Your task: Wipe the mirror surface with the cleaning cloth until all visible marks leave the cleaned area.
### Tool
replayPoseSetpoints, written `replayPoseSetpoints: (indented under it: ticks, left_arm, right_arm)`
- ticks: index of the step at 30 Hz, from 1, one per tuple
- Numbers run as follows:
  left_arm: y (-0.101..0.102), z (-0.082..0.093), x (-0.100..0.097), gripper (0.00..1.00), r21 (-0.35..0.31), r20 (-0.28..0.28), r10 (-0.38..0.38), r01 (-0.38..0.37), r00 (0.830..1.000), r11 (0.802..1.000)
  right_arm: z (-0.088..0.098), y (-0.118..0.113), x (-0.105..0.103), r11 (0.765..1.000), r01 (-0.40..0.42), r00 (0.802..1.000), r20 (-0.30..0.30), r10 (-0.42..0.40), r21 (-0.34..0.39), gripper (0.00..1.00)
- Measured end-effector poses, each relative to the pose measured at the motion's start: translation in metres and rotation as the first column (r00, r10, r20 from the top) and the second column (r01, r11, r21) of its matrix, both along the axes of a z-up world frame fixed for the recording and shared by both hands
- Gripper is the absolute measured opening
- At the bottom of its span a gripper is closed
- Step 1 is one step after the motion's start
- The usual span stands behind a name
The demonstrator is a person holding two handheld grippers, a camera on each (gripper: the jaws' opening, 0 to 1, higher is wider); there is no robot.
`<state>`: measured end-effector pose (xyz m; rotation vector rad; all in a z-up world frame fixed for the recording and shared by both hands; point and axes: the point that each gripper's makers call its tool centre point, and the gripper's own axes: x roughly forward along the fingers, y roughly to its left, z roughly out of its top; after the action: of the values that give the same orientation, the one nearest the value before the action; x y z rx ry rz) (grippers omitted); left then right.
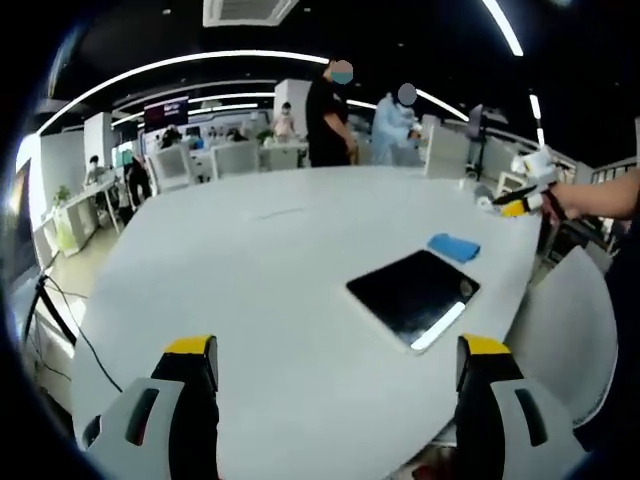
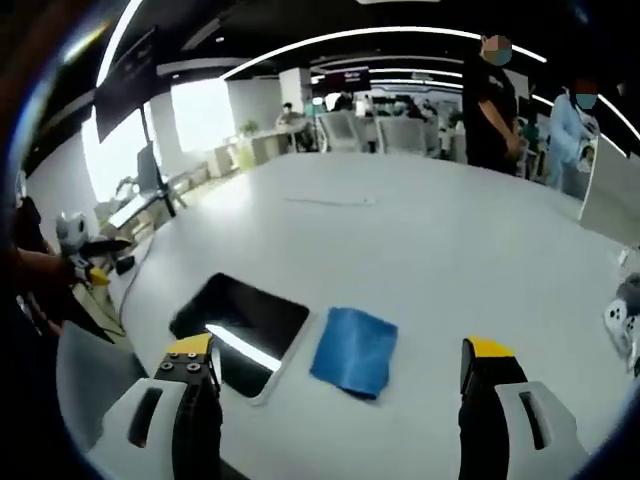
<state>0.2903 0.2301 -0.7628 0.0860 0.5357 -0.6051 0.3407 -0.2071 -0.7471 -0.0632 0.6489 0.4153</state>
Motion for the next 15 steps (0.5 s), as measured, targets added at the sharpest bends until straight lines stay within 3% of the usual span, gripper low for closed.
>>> replayPoseSetpoints:
  ticks: [5, 11, 15]
  left_arm:
    - [0.002, 0.007, 0.0, 1.0, 0.006, -0.001, -0.006, 0.006, 1.0, 1.0]
    - [0.001, 0.006, 0.006, 1.0, 0.002, 0.004, 0.015, -0.015, 1.0, 1.0]
    - [-0.003, 0.008, 0.005, 1.0, -0.005, 0.016, 0.021, -0.021, 1.0, 1.0]
  right_arm:
    - [0.014, 0.0, 0.021, 0.995, 0.054, 0.999, -0.006, -0.053, 0.083, 1.0]
    - [0.015, -0.002, 0.038, 0.993, 0.077, 0.993, -0.091, -0.07, 0.084, 0.97]
    - [0.022, 0.008, 0.051, 0.996, 0.044, 0.995, -0.094, -0.037, 0.073, 0.96]
